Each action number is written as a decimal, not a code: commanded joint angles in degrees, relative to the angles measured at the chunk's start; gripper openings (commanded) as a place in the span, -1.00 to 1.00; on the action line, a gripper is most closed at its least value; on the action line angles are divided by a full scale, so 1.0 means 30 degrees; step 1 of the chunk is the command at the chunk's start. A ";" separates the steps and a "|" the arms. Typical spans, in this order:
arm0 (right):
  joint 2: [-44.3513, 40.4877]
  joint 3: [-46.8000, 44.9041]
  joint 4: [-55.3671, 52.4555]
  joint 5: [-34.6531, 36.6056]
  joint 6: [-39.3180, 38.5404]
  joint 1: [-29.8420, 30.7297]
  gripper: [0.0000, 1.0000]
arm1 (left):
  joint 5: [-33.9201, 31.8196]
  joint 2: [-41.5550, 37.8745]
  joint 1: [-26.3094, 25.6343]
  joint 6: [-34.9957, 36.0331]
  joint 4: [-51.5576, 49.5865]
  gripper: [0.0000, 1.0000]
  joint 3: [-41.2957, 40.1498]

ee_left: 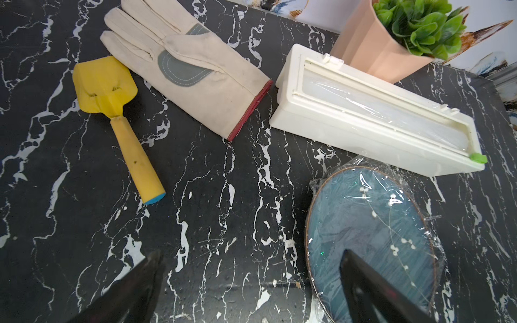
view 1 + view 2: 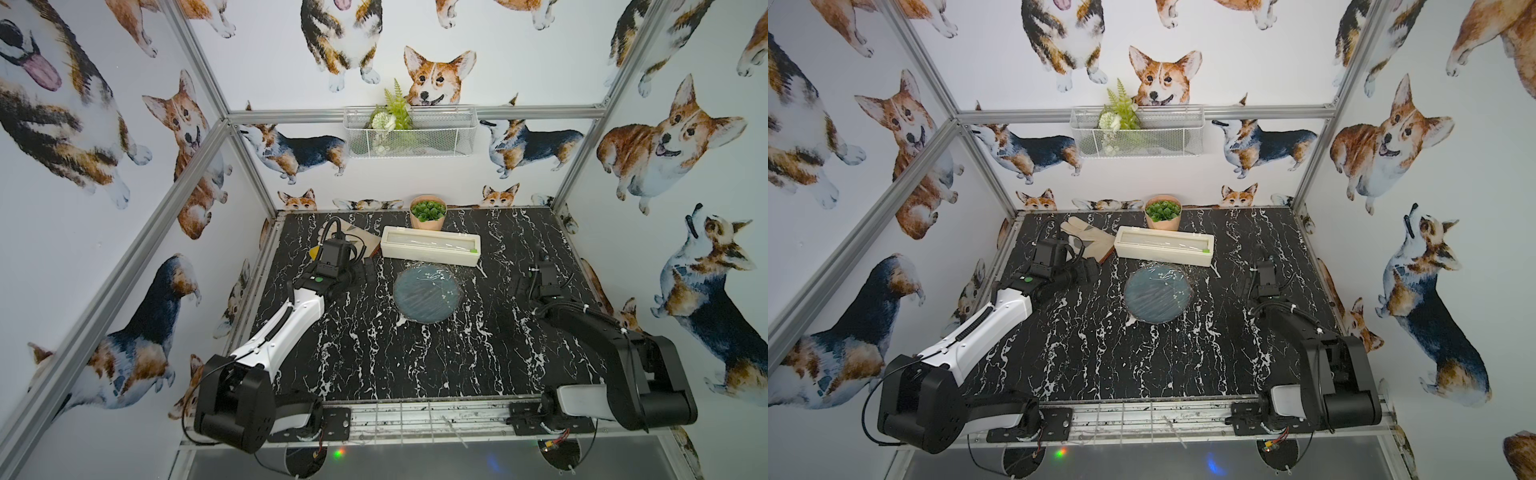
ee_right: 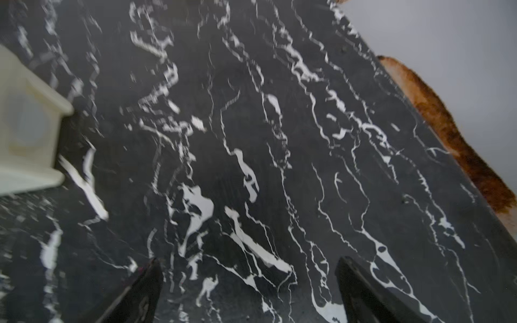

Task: Wrap the plate with plastic wrap
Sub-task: Reset both arms

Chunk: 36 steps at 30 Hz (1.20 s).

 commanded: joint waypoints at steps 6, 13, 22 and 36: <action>0.1171 -0.1075 0.8290 -0.1607 -0.4322 -0.0387 0.99 | -0.1217 -0.0662 -0.0022 -0.0465 0.0554 1.00 -0.0519; 0.2712 -0.6125 1.9339 -0.2389 -0.4201 -0.0953 0.99 | -0.3342 0.0273 -0.0008 -0.1843 -0.0071 1.00 0.0290; 0.2184 -0.4547 1.5302 -0.4446 -0.4310 -0.1301 0.99 | -0.8492 0.0648 -0.0004 0.2492 0.2141 1.00 0.0222; 0.1905 -0.4444 1.4713 -0.4478 -0.4277 -0.1368 0.99 | -0.8939 0.0874 0.0681 0.9075 1.9754 1.00 -1.0947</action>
